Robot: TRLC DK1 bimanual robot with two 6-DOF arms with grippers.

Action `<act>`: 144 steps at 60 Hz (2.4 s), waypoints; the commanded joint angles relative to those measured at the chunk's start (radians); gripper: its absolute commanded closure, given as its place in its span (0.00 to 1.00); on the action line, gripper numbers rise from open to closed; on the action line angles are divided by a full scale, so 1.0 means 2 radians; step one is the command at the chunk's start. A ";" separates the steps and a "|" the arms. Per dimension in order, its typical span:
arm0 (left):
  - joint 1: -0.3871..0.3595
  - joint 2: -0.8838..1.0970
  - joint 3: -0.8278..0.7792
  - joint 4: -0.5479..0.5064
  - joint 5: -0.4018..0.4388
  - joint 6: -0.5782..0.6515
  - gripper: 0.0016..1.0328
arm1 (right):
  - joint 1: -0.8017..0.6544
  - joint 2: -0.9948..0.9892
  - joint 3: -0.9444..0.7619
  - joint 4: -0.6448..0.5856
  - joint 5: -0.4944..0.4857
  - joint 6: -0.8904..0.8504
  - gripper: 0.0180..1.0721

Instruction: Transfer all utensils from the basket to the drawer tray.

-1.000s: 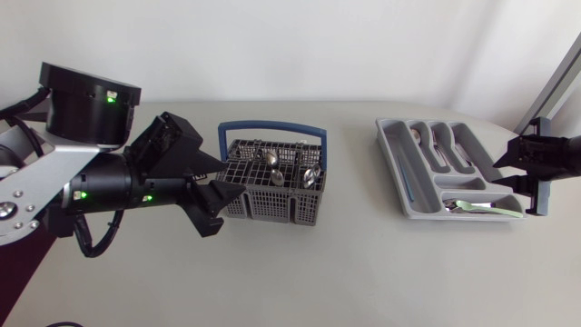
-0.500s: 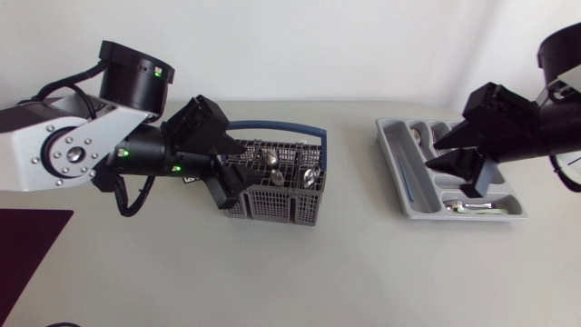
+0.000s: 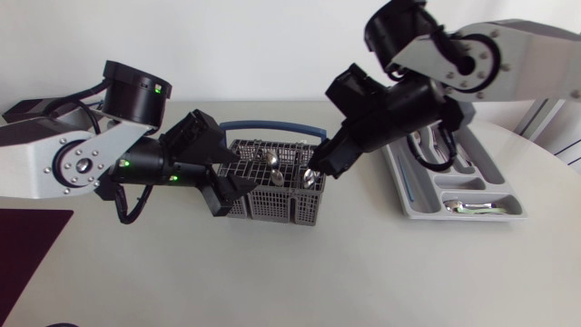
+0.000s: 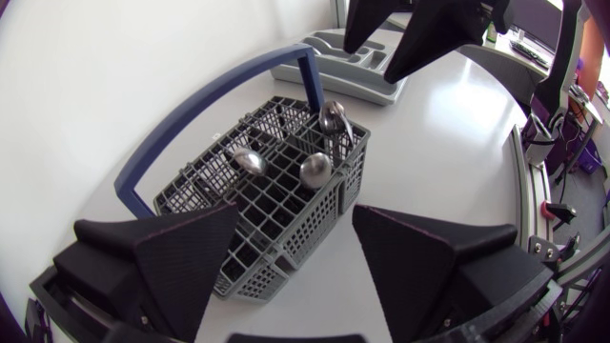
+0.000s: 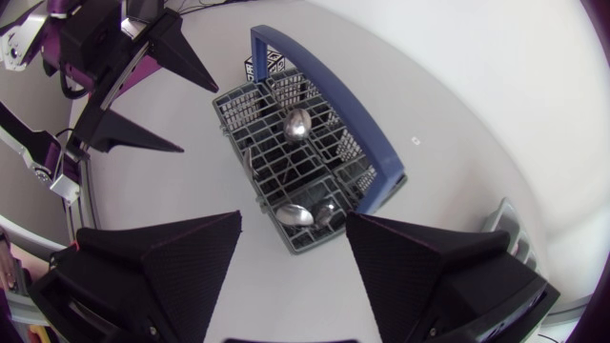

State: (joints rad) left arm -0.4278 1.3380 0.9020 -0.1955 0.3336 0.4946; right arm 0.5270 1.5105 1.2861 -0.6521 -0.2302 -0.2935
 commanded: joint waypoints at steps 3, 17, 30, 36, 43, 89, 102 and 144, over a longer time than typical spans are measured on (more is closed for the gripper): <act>0.011 -0.002 -0.023 0.006 0.008 0.013 0.16 | 0.029 0.042 0.030 -0.001 0.008 0.039 0.15; 0.017 -0.007 -0.035 0.006 0.011 0.016 0.17 | 0.040 0.082 0.029 0.030 0.005 0.034 0.20; 0.018 -0.004 -0.035 0.010 0.011 0.014 0.17 | 0.047 0.105 0.013 0.070 0.007 0.025 0.41; 0.017 0.001 -0.033 0.013 0.011 0.013 0.17 | 0.056 0.117 0.017 0.078 0.008 0.025 0.48; 0.017 0.003 -0.034 0.016 0.011 0.013 0.17 | 0.069 0.131 0.019 0.085 0.018 0.026 0.54; 0.018 -0.026 -0.036 -0.006 0.000 0.019 0.17 | 0.076 0.119 0.053 0.082 0.025 0.061 0.95; 0.018 -0.022 -0.040 -0.003 -0.002 0.019 0.17 | 0.075 0.082 0.055 0.072 0.008 0.071 0.95; -0.021 0.011 0.006 -0.004 -0.019 -0.003 0.17 | -0.095 -0.122 0.006 -0.002 -0.193 0.134 0.95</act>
State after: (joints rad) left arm -0.4496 1.3220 0.8661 -0.2016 0.3019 0.4980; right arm 0.3870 1.3308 1.3689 -0.6304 -0.6102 -0.0513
